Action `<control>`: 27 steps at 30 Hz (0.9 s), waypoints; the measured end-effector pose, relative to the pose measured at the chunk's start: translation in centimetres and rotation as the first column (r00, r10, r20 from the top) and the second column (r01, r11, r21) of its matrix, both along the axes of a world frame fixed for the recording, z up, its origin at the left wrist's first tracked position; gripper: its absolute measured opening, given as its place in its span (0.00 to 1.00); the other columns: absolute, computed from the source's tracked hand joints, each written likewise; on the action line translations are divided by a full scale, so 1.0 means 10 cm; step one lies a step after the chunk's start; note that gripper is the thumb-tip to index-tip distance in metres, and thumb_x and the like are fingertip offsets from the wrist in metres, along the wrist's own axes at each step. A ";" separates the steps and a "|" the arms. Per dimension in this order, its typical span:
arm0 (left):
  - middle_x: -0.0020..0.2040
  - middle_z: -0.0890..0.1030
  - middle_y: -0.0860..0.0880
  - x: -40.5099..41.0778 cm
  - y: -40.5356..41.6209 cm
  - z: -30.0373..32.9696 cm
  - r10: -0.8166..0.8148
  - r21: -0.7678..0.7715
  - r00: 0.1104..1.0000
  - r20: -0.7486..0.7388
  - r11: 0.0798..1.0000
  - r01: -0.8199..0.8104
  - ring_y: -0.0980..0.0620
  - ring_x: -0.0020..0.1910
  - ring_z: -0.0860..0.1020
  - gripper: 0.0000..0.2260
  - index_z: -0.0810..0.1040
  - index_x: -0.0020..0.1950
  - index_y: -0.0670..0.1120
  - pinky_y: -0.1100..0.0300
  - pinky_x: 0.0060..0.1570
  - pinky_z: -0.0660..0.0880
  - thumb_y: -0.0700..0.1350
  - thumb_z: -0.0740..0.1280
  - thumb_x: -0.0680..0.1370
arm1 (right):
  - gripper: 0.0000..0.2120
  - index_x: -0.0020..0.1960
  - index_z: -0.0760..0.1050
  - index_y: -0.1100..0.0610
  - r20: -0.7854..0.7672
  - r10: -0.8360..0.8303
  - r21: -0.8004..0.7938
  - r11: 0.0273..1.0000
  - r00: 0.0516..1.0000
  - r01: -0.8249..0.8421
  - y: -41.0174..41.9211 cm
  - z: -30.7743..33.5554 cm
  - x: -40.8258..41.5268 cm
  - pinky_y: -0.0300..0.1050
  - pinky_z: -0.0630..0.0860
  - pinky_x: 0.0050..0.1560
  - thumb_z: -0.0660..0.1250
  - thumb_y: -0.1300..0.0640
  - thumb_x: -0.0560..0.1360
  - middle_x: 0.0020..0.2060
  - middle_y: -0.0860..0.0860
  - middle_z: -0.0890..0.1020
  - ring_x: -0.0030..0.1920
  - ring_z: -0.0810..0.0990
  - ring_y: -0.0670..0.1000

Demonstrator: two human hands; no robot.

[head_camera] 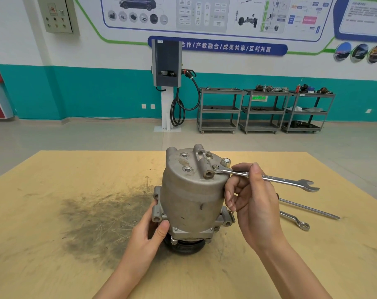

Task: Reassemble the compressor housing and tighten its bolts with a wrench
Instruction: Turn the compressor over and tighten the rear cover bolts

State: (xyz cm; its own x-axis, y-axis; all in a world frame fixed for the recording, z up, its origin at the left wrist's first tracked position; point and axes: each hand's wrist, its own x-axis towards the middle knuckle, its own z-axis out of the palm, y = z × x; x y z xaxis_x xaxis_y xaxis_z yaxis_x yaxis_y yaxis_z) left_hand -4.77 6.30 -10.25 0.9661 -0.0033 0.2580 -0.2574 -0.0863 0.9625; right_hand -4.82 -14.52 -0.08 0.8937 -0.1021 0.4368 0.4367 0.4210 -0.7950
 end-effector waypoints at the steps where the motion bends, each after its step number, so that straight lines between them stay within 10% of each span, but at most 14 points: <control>1: 0.69 0.78 0.57 -0.01 0.00 0.01 0.002 -0.001 1.000 -0.003 1.000 -0.002 0.61 0.69 0.74 0.54 0.67 0.77 0.48 0.55 0.73 0.68 0.80 0.67 0.60 | 0.18 0.49 0.73 0.60 0.013 -0.016 -0.013 1.000 1.000 0.016 0.01 0.00 -0.01 0.38 0.67 0.25 0.57 0.44 0.78 0.26 0.55 0.73 0.26 0.69 0.50; 27: 0.68 0.78 0.58 -0.05 -0.03 0.09 0.004 -0.027 1.000 -0.012 1.000 -0.004 0.61 0.69 0.74 0.53 0.68 0.77 0.49 0.53 0.74 0.67 0.79 0.68 0.61 | 0.15 0.49 0.72 0.60 0.004 -0.027 -0.007 1.000 1.000 0.027 0.03 0.03 -0.04 0.37 0.67 0.24 0.55 0.48 0.78 0.25 0.54 0.73 0.26 0.69 0.49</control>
